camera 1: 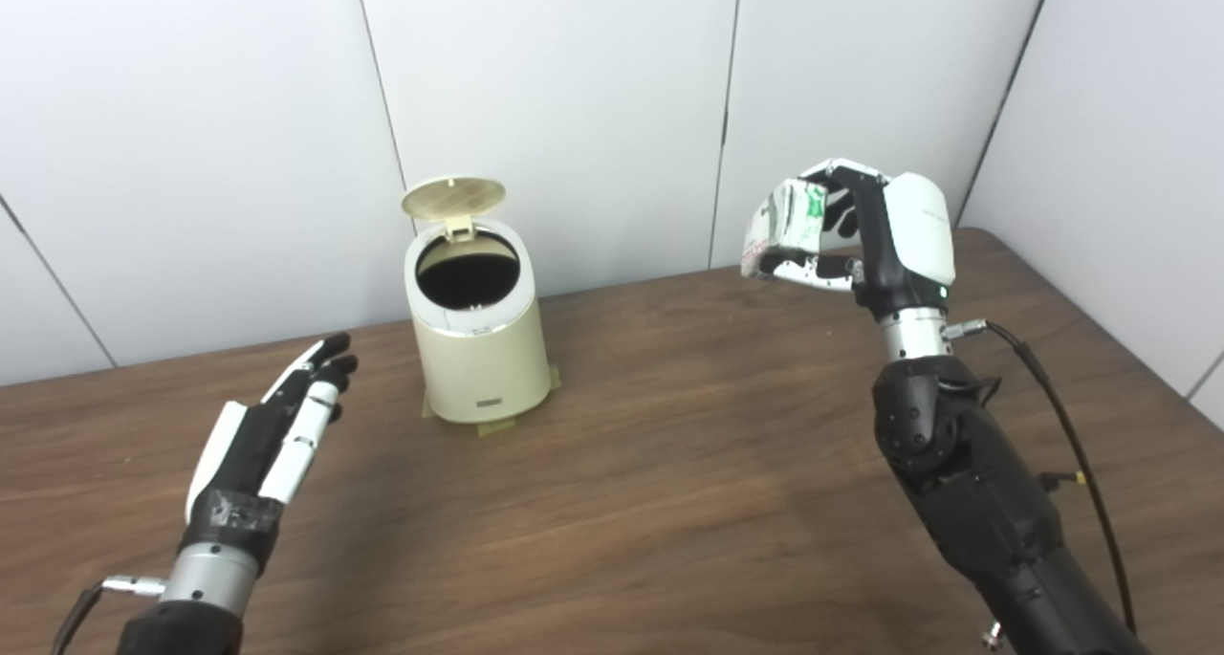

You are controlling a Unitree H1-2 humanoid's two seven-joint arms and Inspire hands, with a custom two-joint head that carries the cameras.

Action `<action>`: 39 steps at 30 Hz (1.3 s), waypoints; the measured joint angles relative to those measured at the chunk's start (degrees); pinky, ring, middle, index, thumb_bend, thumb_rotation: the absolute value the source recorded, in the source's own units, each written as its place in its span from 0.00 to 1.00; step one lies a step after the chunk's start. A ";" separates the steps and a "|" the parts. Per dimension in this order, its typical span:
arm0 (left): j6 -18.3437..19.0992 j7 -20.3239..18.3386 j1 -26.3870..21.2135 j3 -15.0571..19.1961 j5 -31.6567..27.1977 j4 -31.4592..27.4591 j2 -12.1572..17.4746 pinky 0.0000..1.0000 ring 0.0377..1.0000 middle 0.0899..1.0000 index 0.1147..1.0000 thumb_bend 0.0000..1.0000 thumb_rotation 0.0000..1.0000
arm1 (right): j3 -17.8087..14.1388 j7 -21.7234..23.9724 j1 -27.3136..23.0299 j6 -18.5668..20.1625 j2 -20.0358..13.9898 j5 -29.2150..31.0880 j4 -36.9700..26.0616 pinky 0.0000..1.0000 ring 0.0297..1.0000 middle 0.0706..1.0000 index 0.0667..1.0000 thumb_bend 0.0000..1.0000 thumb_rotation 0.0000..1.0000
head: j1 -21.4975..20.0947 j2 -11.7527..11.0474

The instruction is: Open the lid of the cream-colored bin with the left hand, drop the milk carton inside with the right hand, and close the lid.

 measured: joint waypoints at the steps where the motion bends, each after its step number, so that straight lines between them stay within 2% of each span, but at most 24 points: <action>1: 0.00 0.12 0.12 -0.31 0.29 0.00 0.00 0.89 0.91 0.90 0.91 0.32 0.92 | 0.65 0.53 -0.24 -0.27 0.48 -0.32 -0.61 0.31 0.38 0.47 0.49 0.50 0.00 | 0.36 0.00; 4: 0.02 0.26 0.69 -0.68 0.89 -0.01 -0.35 0.88 0.90 0.91 0.93 0.32 0.93 | 1.76 2.53 -1.27 -1.99 2.63 0.00 -2.09 0.32 0.38 0.47 0.51 0.49 0.00 | 2.82 -0.35; 8: 0.02 0.69 1.62 -0.82 0.84 -0.04 -1.73 0.88 0.91 0.91 0.93 0.32 0.89 | 3.47 6.34 -3.38 -1.94 4.60 -0.69 -4.23 0.31 0.39 0.48 0.50 0.49 0.00 | 5.89 -0.97; 16: -0.08 2.73 3.07 -2.19 2.38 0.06 -3.58 0.87 0.90 0.90 0.93 0.37 0.89 | 5.59 8.91 -7.96 -4.02 7.52 -1.99 -4.04 0.33 0.37 0.47 0.50 0.49 0.00 | 9.15 -1.50; 22: -0.35 3.97 3.81 -2.80 2.50 0.27 -5.81 0.87 0.91 0.90 0.94 0.38 0.88 | 7.66 9.71 -12.26 -6.40 10.15 -2.68 1.91 0.32 0.37 0.47 0.48 0.50 0.00 | 11.08 -1.67; 27: -0.30 4.14 4.68 -2.79 2.92 -0.10 -5.88 0.90 0.92 0.90 0.94 0.38 0.92 | 8.35 9.70 -14.25 -8.58 11.00 -2.86 6.90 0.31 0.37 0.47 0.49 0.49 0.00 | 12.48 -1.76; 36: -0.16 4.16 5.13 -2.94 4.36 -0.90 -6.98 0.87 0.92 0.90 0.94 0.38 0.92 | 8.78 9.68 -16.62 -9.21 12.27 -2.45 13.77 0.31 0.37 0.47 0.50 0.49 0.00 | 14.69 -1.23; 39: -0.12 4.16 5.24 -2.78 4.61 -0.92 -7.48 0.92 0.92 0.89 0.94 0.38 0.93 | 9.18 9.42 -16.79 -9.26 12.94 -2.80 14.66 0.31 0.37 0.47 0.50 0.49 0.00 | 14.77 -0.97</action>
